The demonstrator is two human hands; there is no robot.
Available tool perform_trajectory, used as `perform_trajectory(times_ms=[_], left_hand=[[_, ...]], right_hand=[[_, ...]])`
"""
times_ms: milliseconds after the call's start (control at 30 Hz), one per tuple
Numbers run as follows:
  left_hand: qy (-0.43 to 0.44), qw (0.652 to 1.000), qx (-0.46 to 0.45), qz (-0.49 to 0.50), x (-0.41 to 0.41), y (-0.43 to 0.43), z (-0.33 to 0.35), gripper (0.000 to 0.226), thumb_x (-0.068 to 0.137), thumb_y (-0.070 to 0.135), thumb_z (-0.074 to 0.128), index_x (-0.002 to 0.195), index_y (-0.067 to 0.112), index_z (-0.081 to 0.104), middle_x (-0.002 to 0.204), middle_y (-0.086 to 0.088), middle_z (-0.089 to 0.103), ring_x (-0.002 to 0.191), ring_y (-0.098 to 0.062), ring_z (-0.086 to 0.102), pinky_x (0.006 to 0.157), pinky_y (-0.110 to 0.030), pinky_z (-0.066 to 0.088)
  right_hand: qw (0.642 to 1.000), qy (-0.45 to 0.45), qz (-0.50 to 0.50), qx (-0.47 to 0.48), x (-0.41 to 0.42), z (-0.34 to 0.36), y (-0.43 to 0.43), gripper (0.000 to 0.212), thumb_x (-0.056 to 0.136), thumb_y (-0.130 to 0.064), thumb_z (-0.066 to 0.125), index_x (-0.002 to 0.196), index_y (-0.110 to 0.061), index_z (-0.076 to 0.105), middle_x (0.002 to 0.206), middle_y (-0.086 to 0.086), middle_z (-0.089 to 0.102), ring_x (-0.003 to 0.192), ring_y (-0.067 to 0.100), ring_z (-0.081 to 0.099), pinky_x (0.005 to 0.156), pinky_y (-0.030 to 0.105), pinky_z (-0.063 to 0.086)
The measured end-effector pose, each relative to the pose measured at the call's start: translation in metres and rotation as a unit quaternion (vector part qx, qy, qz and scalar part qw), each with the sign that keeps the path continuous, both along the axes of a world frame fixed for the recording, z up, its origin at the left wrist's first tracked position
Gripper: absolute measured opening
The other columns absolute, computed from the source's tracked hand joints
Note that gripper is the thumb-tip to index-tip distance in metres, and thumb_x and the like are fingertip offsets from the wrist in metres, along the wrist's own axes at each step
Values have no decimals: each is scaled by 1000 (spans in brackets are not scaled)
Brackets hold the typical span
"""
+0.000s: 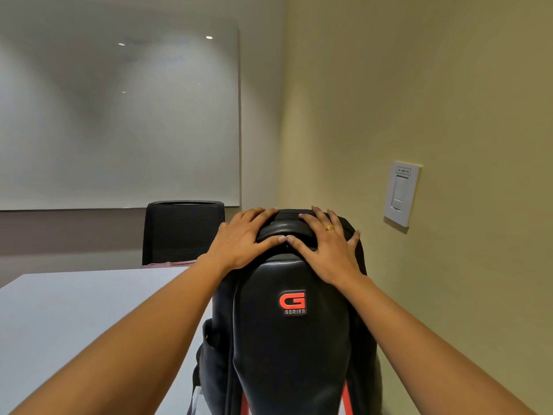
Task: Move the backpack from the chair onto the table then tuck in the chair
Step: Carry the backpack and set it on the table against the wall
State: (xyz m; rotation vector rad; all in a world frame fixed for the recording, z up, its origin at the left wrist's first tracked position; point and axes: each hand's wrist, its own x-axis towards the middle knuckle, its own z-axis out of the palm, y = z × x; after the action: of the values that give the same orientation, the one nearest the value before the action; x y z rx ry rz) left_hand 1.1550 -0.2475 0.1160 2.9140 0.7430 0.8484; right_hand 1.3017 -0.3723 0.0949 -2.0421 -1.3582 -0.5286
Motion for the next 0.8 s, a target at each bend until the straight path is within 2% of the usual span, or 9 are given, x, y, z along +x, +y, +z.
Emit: perform_trajectory(times_ms=[167, 333, 467, 600, 700, 800], left_hand=[[9, 1000, 18, 17, -8, 2, -3, 80, 73, 81, 16, 141, 39, 21, 137, -3, 43, 121, -24, 41, 92, -49, 40], [-35, 991, 58, 113, -19, -14, -17, 83, 71, 77, 4, 140, 37, 24, 115, -10, 52, 103, -26, 48, 82, -42, 44], [-43, 983, 65, 166, -36, -28, -20, 84, 71, 77, 3, 140, 34, 24, 118, -11, 52, 102, -28, 49, 78, -41, 47], [-30, 978, 66, 194, -49, -46, -20, 78, 79, 74, 17, 142, 30, 20, 120, -13, 48, 103, -29, 46, 75, -39, 47], [-1, 975, 66, 214, -47, -56, -14, 78, 83, 70, 21, 145, 22, 16, 123, -15, 46, 106, -30, 44, 72, -35, 46], [34, 970, 65, 233, -39, -65, -8, 81, 86, 67, 21, 145, 13, 14, 123, -17, 46, 108, -30, 44, 69, -32, 43]], right_hand=[[998, 29, 33, 36, -3, -4, 7, 68, 79, -69, 10, 134, -38, 38, 153, -7, 22, 142, 15, 4, 102, 69, -5], [995, 47, 70, 56, -11, -8, 14, 59, 88, -59, 6, 135, -39, 36, 152, -9, 25, 142, 13, 5, 103, 65, -11], [989, 55, 131, 51, -17, -8, 19, 51, 92, -50, 12, 135, -39, 37, 151, -11, 25, 141, 9, 5, 106, 60, -13], [982, 56, 177, 15, -14, -5, 25, 49, 92, -48, 11, 137, -43, 29, 154, -10, 16, 142, 9, 0, 109, 58, -10], [988, 19, 152, -37, -7, -1, 34, 50, 94, -50, 6, 141, -42, 19, 156, -9, 6, 142, 11, -5, 109, 62, -6], [992, -19, 92, -86, -2, 5, 40, 59, 87, -55, 1, 143, -40, 12, 157, -7, 2, 142, 15, -6, 107, 64, -4]])
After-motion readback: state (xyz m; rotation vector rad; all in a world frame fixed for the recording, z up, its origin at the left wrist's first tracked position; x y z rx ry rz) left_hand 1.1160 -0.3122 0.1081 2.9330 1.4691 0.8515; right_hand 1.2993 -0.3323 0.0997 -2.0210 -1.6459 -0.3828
